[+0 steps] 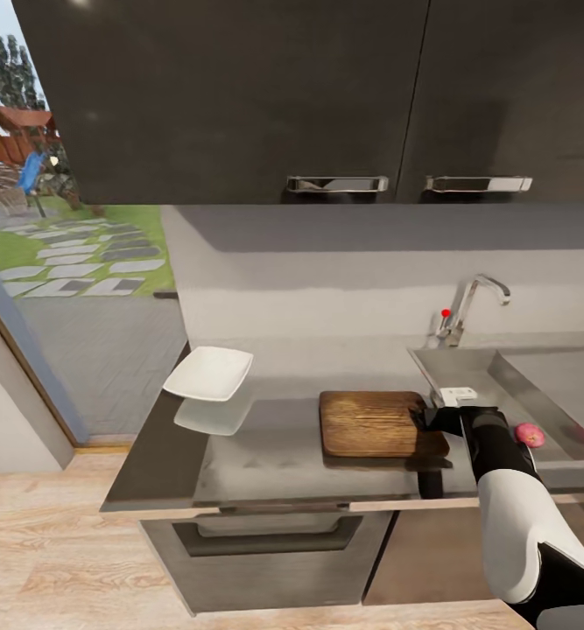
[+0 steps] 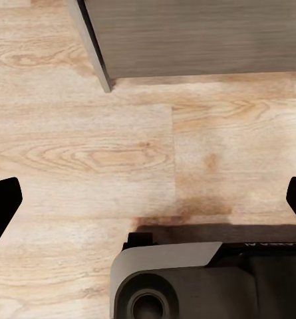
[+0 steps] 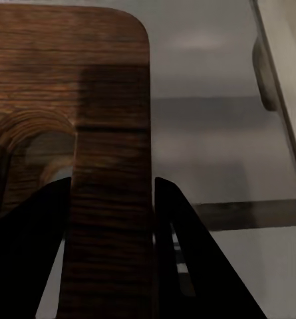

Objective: In the kitchen, take the Vidalia onion out of the sink, dice it on the chopping board with the paring knife, put the diced onion into the bowl on the countertop, then place both the paring knife and the chopping board into the sink.

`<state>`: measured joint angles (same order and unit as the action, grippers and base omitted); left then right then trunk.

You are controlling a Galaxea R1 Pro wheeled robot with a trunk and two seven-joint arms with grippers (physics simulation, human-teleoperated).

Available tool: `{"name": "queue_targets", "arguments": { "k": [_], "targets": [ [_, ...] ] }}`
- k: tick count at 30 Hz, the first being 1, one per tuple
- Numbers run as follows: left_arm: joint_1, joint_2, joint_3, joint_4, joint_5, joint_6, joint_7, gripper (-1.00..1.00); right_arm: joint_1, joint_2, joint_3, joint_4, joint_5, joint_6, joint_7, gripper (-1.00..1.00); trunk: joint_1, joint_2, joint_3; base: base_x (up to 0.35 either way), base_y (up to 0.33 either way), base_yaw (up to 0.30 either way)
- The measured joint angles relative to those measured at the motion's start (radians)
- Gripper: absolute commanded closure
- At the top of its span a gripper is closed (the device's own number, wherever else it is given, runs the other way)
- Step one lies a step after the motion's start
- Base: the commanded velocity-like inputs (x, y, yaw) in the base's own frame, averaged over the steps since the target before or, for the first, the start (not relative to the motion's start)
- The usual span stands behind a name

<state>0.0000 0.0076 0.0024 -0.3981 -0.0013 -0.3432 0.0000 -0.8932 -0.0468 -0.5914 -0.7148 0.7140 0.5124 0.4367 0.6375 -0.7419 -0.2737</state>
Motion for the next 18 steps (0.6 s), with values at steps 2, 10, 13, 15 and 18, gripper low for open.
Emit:
{"name": "queue_targets", "arguments": {
  "k": [2,10,13,15,18],
  "targets": [
    [0.000,0.000,0.000,0.000,0.000,0.000,0.000,-1.00,0.000,0.000,0.000,0.000,0.000,0.000,0.000,1.00,0.000,0.000,0.000,0.014,0.000,0.000],
    [0.000,0.000,0.000,0.000,0.000,0.000,0.000,-1.00,0.000,-0.001,-0.001,0.000,0.000,0.000,0.001,1.00,0.000,0.000,0.000,0.003,0.000,0.000],
    [0.000,0.000,0.000,0.000,0.000,0.000,0.000,-1.00,0.000,-0.001,-0.001,0.000,0.000,0.000,0.001,1.00,0.000,0.000,0.000,0.000,0.000,0.000],
    [0.000,0.000,0.000,0.000,0.000,0.000,0.000,-1.00,0.000,0.000,0.000,0.000,0.000,0.000,0.001,1.00,0.000,0.000,0.000,0.000,0.000,0.000],
    [0.000,0.000,0.000,0.000,0.000,0.000,0.000,-1.00,0.000,0.000,0.000,0.000,-0.001,0.000,0.002,-1.00,0.000,0.000,0.000,0.000,0.000,0.000]
  ]
}}
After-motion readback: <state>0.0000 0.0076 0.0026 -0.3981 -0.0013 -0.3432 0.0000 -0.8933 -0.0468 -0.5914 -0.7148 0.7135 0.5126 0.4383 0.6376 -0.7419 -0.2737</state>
